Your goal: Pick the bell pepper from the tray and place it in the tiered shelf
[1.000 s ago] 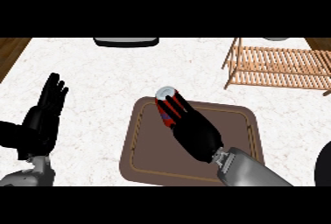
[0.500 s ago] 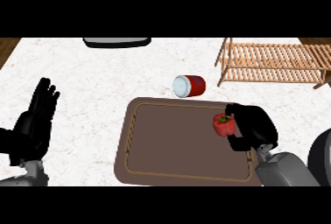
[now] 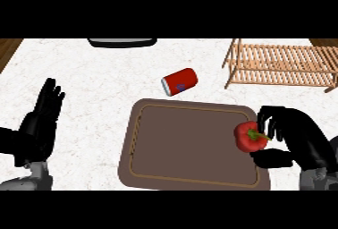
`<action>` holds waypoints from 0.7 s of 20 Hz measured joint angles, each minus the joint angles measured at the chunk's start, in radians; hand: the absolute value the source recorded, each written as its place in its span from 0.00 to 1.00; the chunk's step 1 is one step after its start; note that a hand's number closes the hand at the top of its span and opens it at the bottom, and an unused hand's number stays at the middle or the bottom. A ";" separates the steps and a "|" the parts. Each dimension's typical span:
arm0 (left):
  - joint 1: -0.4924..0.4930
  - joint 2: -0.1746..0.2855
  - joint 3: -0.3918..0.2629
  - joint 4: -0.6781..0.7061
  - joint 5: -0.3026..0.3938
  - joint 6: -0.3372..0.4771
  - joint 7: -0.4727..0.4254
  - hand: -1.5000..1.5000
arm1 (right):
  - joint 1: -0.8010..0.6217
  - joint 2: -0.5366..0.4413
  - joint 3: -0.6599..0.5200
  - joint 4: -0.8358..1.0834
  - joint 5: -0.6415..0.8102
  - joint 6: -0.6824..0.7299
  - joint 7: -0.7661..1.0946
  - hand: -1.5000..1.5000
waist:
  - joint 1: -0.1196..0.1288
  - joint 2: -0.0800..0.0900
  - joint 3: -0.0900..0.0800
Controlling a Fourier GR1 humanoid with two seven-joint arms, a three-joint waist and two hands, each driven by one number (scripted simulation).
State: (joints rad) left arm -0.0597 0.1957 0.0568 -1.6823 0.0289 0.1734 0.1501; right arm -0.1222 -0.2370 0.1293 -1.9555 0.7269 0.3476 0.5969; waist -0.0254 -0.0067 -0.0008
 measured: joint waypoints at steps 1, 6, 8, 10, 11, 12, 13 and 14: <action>0.005 -0.005 -0.004 -0.008 -0.002 0.003 0.003 0.50 | 0.002 0.007 -0.025 -0.049 -0.019 0.001 0.022 1.00 | 0.000 -0.001 0.000; -0.001 -0.001 -0.002 -0.014 -0.001 -0.003 0.020 0.50 | -0.093 0.014 -0.167 -0.214 -0.076 0.027 0.189 1.00 | 0.010 0.001 0.000; -0.001 0.001 0.000 -0.018 0.003 -0.010 0.021 0.50 | -0.142 -0.008 -0.224 -0.264 -0.099 0.057 0.259 1.00 | 0.013 0.001 0.000; -0.011 -0.005 -0.001 -0.014 -0.001 -0.008 0.022 0.50 | -0.173 -0.045 -0.282 -0.274 -0.118 0.076 0.277 1.00 | 0.017 0.003 0.000; -0.015 -0.003 0.001 -0.013 0.002 -0.013 0.024 0.50 | -0.190 -0.058 -0.300 -0.281 -0.125 0.084 0.288 1.00 | 0.018 0.003 0.000; -0.020 -0.009 -0.004 -0.005 -0.008 -0.009 0.021 0.50 | -0.223 -0.075 -0.321 -0.277 -0.141 0.095 0.302 1.00 | 0.019 0.004 0.000; -0.022 -0.011 -0.003 -0.002 -0.012 -0.007 0.018 0.50 | -0.246 -0.087 -0.335 -0.286 -0.151 0.102 0.319 1.00 | 0.020 0.004 0.000; -0.022 -0.016 -0.008 0.004 -0.019 -0.006 0.011 0.50 | -0.275 -0.092 -0.342 -0.260 -0.148 0.098 0.325 1.00 | 0.022 0.004 0.000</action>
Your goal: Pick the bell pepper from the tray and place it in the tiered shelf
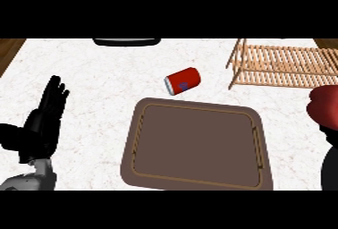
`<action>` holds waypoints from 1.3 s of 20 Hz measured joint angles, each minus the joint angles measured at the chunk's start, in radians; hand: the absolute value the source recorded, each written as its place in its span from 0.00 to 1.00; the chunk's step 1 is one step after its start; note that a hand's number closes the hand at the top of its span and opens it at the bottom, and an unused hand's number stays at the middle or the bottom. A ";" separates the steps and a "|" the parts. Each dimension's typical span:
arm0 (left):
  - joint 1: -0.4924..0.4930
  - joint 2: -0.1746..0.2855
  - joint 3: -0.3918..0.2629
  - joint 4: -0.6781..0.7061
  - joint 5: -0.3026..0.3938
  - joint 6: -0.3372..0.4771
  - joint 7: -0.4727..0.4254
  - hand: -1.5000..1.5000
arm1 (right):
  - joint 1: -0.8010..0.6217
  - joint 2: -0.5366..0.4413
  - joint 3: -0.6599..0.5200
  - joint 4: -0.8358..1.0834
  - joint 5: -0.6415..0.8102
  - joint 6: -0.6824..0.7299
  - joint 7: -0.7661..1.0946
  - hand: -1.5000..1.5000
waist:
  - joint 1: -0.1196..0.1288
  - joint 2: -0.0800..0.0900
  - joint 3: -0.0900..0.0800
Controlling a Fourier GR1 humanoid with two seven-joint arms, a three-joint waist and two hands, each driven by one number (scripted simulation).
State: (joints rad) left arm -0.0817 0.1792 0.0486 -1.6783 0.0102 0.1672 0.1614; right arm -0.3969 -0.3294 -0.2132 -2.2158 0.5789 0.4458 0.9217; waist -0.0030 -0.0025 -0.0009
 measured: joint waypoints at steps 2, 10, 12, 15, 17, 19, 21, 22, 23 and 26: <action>-0.002 0.002 0.011 0.012 0.005 -0.009 -0.009 0.50 | -0.010 -0.015 -0.030 0.029 0.001 -0.007 -0.016 1.00 | 0.002 0.001 0.000; -0.004 -0.012 0.005 -0.013 -0.007 -0.015 0.013 0.50 | -0.082 -0.082 -0.129 0.282 0.019 -0.110 -0.151 1.00 | 0.007 0.003 0.001; -0.004 -0.021 -0.002 -0.012 -0.019 -0.010 0.009 0.50 | -0.093 -0.084 -0.133 0.356 0.038 -0.159 -0.197 1.00 | 0.009 0.003 0.001; -0.004 -0.029 0.001 0.009 -0.020 -0.015 -0.013 0.50 | -0.127 -0.100 -0.141 0.465 0.049 -0.215 -0.265 1.00 | 0.010 0.004 0.001; 0.000 -0.024 0.008 -0.009 -0.013 -0.022 0.003 0.50 | -0.128 -0.097 -0.143 0.536 0.061 -0.268 -0.328 1.00 | 0.011 0.004 0.001; 0.007 -0.031 0.003 -0.012 -0.017 -0.023 -0.001 0.50 | -0.147 -0.089 -0.140 0.623 0.080 -0.333 -0.386 1.00 | 0.013 0.005 0.001; 0.027 -0.036 -0.001 -0.031 -0.025 -0.020 -0.004 0.50 | -0.154 -0.094 -0.146 0.685 0.084 -0.374 -0.436 1.00 | 0.013 0.004 0.001; 0.026 -0.032 0.002 -0.034 -0.023 -0.025 -0.004 0.50 | -0.164 -0.096 -0.151 0.731 0.087 -0.404 -0.471 1.00 | 0.014 0.005 0.001; 0.041 -0.037 -0.007 -0.051 -0.028 -0.025 -0.003 0.50 | -0.179 -0.103 -0.157 0.784 0.089 -0.430 -0.507 1.00 | 0.016 0.005 0.001; 0.033 -0.038 0.000 -0.040 -0.027 -0.030 -0.006 0.50 | -0.239 -0.107 -0.152 0.911 0.100 -0.495 -0.565 1.00 | 0.016 0.005 0.001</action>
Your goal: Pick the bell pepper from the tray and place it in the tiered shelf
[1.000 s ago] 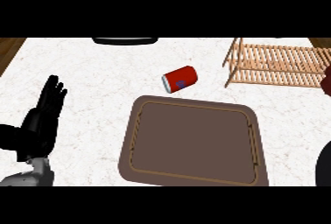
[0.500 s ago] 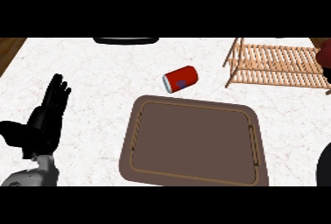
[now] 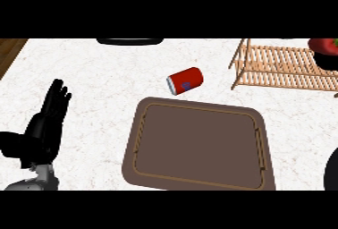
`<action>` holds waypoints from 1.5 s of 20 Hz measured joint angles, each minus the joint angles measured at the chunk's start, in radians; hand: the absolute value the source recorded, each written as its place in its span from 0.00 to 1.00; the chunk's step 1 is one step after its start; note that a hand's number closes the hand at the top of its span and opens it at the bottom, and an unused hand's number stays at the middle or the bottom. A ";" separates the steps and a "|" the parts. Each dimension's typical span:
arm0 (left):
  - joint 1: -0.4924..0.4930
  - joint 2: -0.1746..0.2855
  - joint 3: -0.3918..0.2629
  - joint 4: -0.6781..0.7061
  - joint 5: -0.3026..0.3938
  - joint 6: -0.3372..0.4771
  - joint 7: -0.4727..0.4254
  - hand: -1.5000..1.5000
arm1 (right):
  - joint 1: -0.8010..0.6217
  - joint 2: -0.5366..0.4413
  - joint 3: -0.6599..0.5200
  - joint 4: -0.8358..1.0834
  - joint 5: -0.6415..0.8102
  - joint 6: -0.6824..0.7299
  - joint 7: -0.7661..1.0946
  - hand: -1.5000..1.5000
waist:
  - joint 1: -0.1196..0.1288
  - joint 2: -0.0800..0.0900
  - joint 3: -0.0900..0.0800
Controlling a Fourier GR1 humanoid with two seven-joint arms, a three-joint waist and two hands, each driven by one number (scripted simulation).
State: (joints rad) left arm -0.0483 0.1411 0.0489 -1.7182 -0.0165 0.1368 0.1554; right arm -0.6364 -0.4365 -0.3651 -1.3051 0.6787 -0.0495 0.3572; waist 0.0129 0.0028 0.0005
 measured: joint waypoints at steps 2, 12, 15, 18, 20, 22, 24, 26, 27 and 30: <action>-0.024 -0.002 0.003 0.019 -0.004 0.002 0.010 0.50 | -0.030 -0.014 0.006 0.075 0.003 -0.018 -0.036 1.00 | -0.001 0.000 0.000; -0.031 -0.010 0.003 0.006 -0.010 -0.001 0.027 0.50 | -0.169 -0.022 -0.051 0.420 -0.064 -0.115 -0.158 0.00 | 0.003 0.001 0.000; -0.008 -0.017 -0.005 -0.017 -0.016 -0.002 0.029 0.50 | -0.206 -0.033 -0.054 0.494 -0.089 -0.112 -0.193 0.00 | 0.003 0.001 0.000; -0.024 -0.007 0.015 0.006 -0.005 -0.013 0.022 0.50 | -0.226 -0.050 -0.069 0.535 -0.129 -0.095 -0.239 0.00 | 0.000 0.000 0.000; -0.028 -0.007 0.017 0.000 -0.003 -0.015 0.030 0.50 | -0.247 -0.068 -0.082 0.565 -0.155 -0.086 -0.277 0.00 | 0.001 0.001 0.000; -0.029 -0.008 0.021 0.008 -0.002 -0.017 0.026 0.50 | -0.266 -0.076 -0.098 0.569 -0.182 -0.088 -0.293 0.00 | 0.000 0.000 0.000; -0.028 -0.006 0.024 0.011 -0.003 -0.018 0.023 0.50 | -0.271 -0.081 -0.119 0.549 -0.218 -0.084 -0.301 0.00 | -0.003 -0.001 0.000; -0.032 -0.004 0.027 0.001 -0.003 -0.017 0.037 0.50 | -0.275 -0.094 -0.137 0.530 -0.246 -0.087 -0.296 0.00 | -0.006 -0.002 0.000; -0.036 -0.003 0.026 -0.003 -0.005 -0.016 0.045 0.50 | -0.270 -0.102 -0.147 0.524 -0.258 -0.095 -0.300 0.00 | -0.006 -0.002 -0.001; -0.037 0.000 0.037 0.008 -0.002 -0.019 0.036 0.50 | -0.256 -0.149 -0.183 0.497 -0.295 -0.088 -0.276 0.00 | -0.011 -0.003 -0.001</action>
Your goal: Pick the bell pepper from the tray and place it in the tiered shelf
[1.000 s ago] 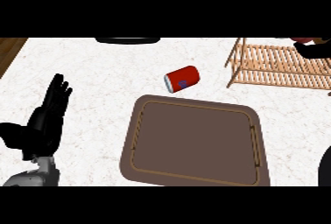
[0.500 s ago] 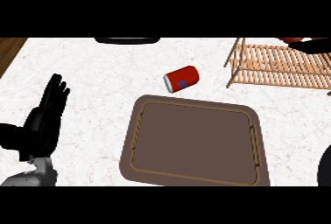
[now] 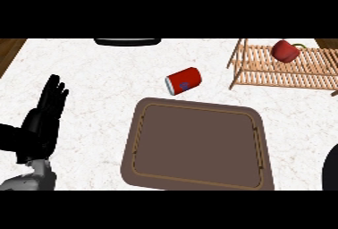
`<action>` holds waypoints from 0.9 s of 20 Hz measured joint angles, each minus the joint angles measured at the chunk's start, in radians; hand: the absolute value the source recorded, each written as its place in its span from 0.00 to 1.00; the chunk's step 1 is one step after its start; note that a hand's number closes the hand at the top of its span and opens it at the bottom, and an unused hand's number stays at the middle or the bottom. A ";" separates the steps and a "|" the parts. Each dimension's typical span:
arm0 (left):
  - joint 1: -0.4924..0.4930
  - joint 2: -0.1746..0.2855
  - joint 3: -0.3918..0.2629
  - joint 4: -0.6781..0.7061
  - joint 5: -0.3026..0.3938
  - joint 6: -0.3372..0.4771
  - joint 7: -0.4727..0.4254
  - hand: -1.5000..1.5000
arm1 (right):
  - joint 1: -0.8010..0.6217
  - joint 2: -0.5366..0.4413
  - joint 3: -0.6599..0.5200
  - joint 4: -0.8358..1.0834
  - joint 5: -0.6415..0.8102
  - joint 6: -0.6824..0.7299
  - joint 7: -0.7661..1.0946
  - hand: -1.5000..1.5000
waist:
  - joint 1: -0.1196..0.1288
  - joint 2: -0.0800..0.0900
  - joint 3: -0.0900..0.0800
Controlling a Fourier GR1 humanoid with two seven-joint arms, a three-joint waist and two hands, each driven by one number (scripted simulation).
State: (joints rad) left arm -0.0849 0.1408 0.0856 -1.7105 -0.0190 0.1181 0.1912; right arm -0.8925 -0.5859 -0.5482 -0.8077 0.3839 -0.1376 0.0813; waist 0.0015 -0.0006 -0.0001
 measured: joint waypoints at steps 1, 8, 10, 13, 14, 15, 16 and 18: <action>0.019 -0.001 0.000 -0.002 0.001 -0.005 -0.012 0.50 | 0.019 -0.008 -0.011 -0.027 -0.014 0.004 0.019 0.00 | -0.003 -0.002 0.000; 0.010 -0.003 0.015 0.024 -0.003 0.002 -0.031 0.50 | 0.121 -0.155 -0.115 -0.099 -0.101 0.079 0.143 0.00 | -0.014 -0.003 0.000; 0.019 -0.003 0.010 0.017 -0.008 0.001 -0.032 0.50 | 0.173 -0.193 -0.150 -0.130 -0.139 0.121 0.155 0.00 | -0.015 -0.003 0.000; 0.008 -0.004 0.012 0.025 -0.008 0.001 -0.028 0.50 | 0.249 -0.254 -0.206 -0.152 -0.204 0.207 0.161 0.00 | -0.017 -0.003 0.000; 0.008 -0.005 0.017 0.031 -0.008 0.004 -0.032 0.50 | 0.278 -0.276 -0.231 -0.157 -0.229 0.241 0.159 0.00 | -0.018 -0.003 0.000; 0.016 -0.013 0.011 0.025 -0.012 0.008 -0.037 0.50 | 0.311 -0.281 -0.250 -0.168 -0.251 0.262 0.152 0.00 | -0.017 -0.004 0.000; 0.017 -0.012 0.012 0.023 -0.010 0.005 -0.036 0.50 | 0.338 -0.296 -0.272 -0.147 -0.270 0.287 0.127 0.00 | -0.015 -0.003 0.000; 0.009 -0.009 0.016 0.029 -0.007 0.000 -0.033 0.50 | 0.379 -0.319 -0.299 -0.123 -0.301 0.327 0.088 0.00 | -0.012 -0.002 0.000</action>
State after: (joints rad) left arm -0.0756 0.1322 0.1017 -1.6816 -0.0255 0.1181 0.1583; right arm -0.5132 -0.9049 -0.8468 -0.9302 0.0825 0.1891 0.1691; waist -0.0103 -0.0022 0.0001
